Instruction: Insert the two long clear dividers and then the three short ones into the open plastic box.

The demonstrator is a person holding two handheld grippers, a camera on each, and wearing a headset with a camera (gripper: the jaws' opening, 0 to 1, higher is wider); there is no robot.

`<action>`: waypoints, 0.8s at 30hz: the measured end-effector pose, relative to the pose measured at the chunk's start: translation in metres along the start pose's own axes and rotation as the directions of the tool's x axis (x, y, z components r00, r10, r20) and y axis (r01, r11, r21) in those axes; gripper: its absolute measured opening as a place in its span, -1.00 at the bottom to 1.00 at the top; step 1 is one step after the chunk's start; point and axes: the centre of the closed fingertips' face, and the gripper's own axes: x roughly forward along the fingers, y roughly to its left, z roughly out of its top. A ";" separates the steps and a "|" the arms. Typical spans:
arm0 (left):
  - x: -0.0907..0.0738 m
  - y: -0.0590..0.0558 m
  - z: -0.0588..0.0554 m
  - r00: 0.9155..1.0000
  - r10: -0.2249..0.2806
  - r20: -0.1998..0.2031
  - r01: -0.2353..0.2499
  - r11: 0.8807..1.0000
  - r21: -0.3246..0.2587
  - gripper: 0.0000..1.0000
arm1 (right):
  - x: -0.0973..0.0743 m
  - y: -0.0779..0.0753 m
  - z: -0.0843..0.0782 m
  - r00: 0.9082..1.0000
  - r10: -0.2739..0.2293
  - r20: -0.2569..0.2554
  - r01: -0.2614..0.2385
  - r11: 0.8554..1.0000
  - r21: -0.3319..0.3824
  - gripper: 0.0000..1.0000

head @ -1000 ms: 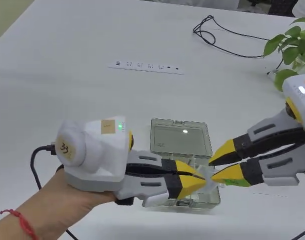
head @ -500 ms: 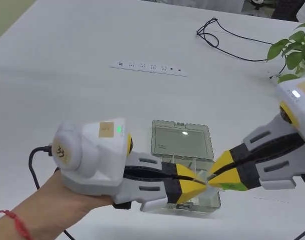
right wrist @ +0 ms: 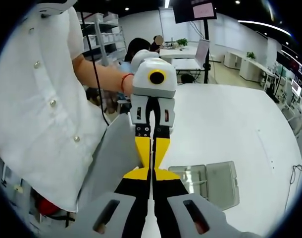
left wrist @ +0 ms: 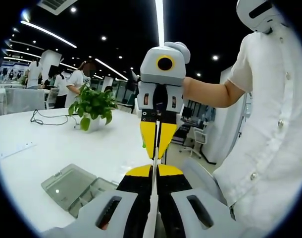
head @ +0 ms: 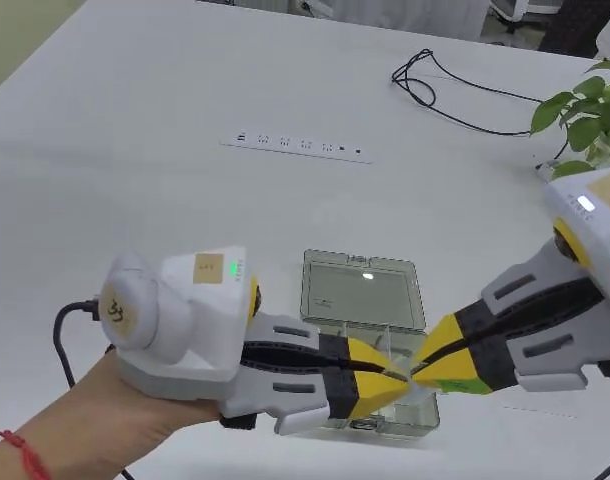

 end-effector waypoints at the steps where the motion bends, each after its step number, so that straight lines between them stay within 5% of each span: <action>1: 0.000 0.000 0.000 1.000 0.001 0.002 -0.001 1.000 -0.002 -1.00 | 0.000 0.000 0.000 1.000 -0.001 -0.001 0.001 1.000 -0.001 -0.95; 16: -0.008 0.001 0.003 0.999 0.039 0.025 -0.039 0.999 -0.015 -0.93 | -0.002 -0.001 0.004 1.000 -0.031 0.001 0.031 0.999 -0.012 -0.95; 24: -0.021 0.010 -0.001 0.994 0.101 0.029 -0.100 0.994 -0.032 -0.79 | -0.007 -0.006 0.008 0.998 -0.059 0.018 0.059 0.998 -0.006 -0.95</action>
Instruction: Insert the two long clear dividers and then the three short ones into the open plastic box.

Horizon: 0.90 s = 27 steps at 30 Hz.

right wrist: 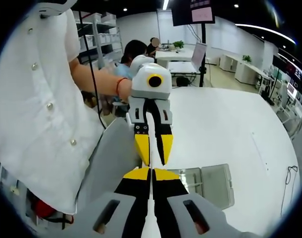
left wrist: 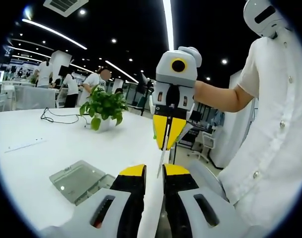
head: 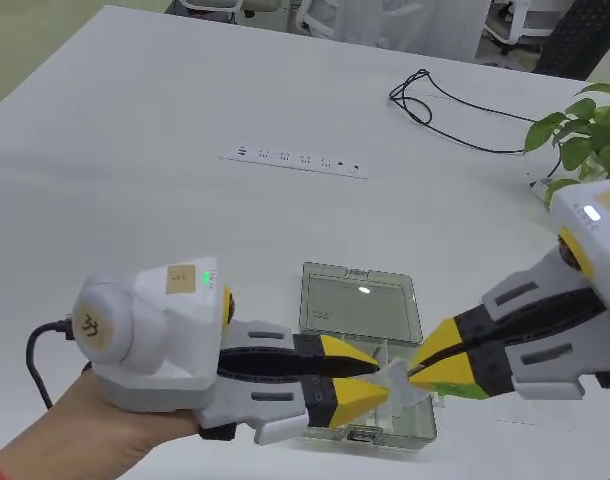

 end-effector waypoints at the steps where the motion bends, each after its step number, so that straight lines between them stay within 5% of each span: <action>1: -0.002 0.002 -0.001 1.000 0.014 0.000 -0.014 1.000 0.001 -0.78 | 0.000 -0.001 0.000 1.000 -0.006 0.002 0.006 1.000 0.002 -0.95; 11: -0.018 0.018 -0.014 0.995 0.103 -0.019 -0.103 0.995 -0.013 -0.53 | -0.001 -0.019 -0.005 0.997 -0.071 0.013 0.071 0.997 0.043 -0.95; 27: -0.042 0.043 -0.034 0.971 0.232 -0.051 -0.233 0.973 -0.003 -0.08 | 0.025 -0.042 -0.022 0.992 -0.129 -0.003 0.129 0.988 0.087 -0.95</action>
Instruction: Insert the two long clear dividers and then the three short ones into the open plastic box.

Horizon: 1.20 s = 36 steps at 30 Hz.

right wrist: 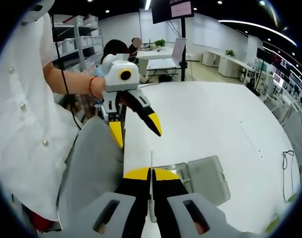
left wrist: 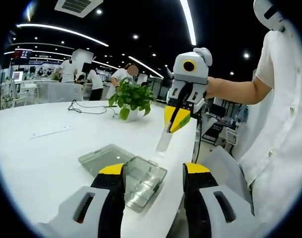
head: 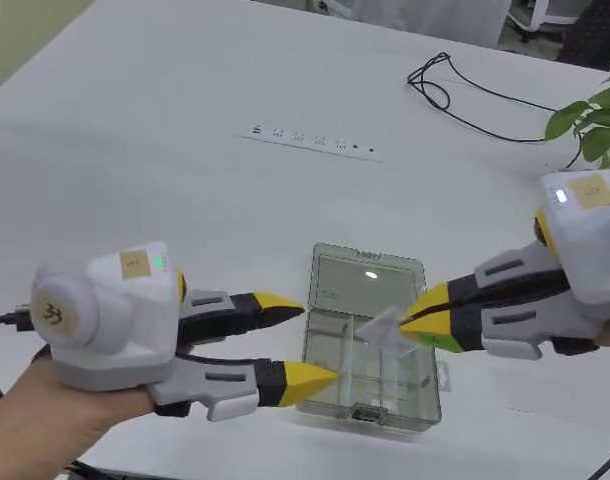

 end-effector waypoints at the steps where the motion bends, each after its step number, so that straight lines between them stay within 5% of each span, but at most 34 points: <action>1: -0.001 0.001 -0.001 1.000 0.006 -0.005 -0.006 1.000 0.002 -0.04 | 0.002 -0.001 -0.001 1.000 -0.003 0.000 0.003 1.000 0.005 -0.95; 13: -0.008 0.013 -0.019 0.997 0.055 -0.052 -0.054 0.998 0.032 0.27 | 0.021 -0.019 -0.017 0.999 -0.034 -0.009 0.034 0.999 0.037 -0.95; 22: -0.012 0.019 -0.035 0.993 0.073 -0.095 -0.070 0.997 0.036 0.53 | 0.053 -0.035 -0.033 0.999 -0.035 -0.002 0.035 0.998 0.049 -0.95; 36: -0.014 0.024 -0.043 0.991 0.082 -0.102 -0.082 0.997 0.010 0.82 | 0.080 -0.045 -0.051 1.000 -0.021 -0.005 0.021 0.999 0.040 -0.95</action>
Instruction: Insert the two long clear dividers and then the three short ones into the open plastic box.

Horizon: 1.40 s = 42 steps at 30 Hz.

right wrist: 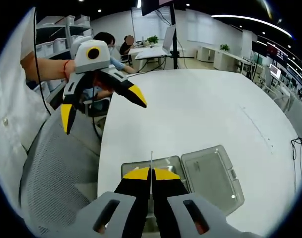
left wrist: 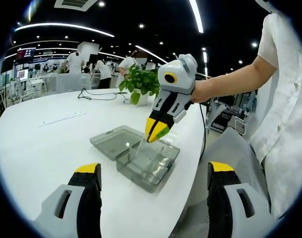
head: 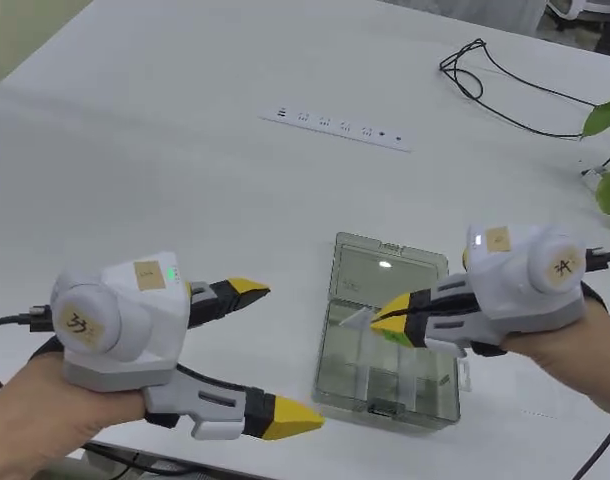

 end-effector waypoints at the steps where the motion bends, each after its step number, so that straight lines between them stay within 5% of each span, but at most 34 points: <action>1: 0.000 0.000 0.000 1.000 0.001 0.001 -0.001 1.000 -0.001 0.82 | 0.001 0.000 0.000 1.000 0.001 0.000 -0.001 1.000 -0.006 -0.95; 20: 0.004 0.002 -0.003 1.000 -0.001 0.006 0.002 1.000 -0.019 0.89 | 0.015 -0.002 -0.008 1.000 0.019 -0.023 -0.021 0.997 -0.081 -0.96; 27: 0.005 0.000 -0.003 1.000 -0.010 -0.001 0.010 1.000 -0.019 0.88 | 0.031 0.001 -0.012 0.996 0.038 -0.080 -0.048 0.991 -0.129 -0.96; 42: 0.008 -0.001 -0.004 1.000 -0.011 0.002 0.011 1.000 -0.025 0.87 | 0.045 0.001 -0.023 0.991 0.056 -0.118 -0.070 0.990 -0.120 -0.96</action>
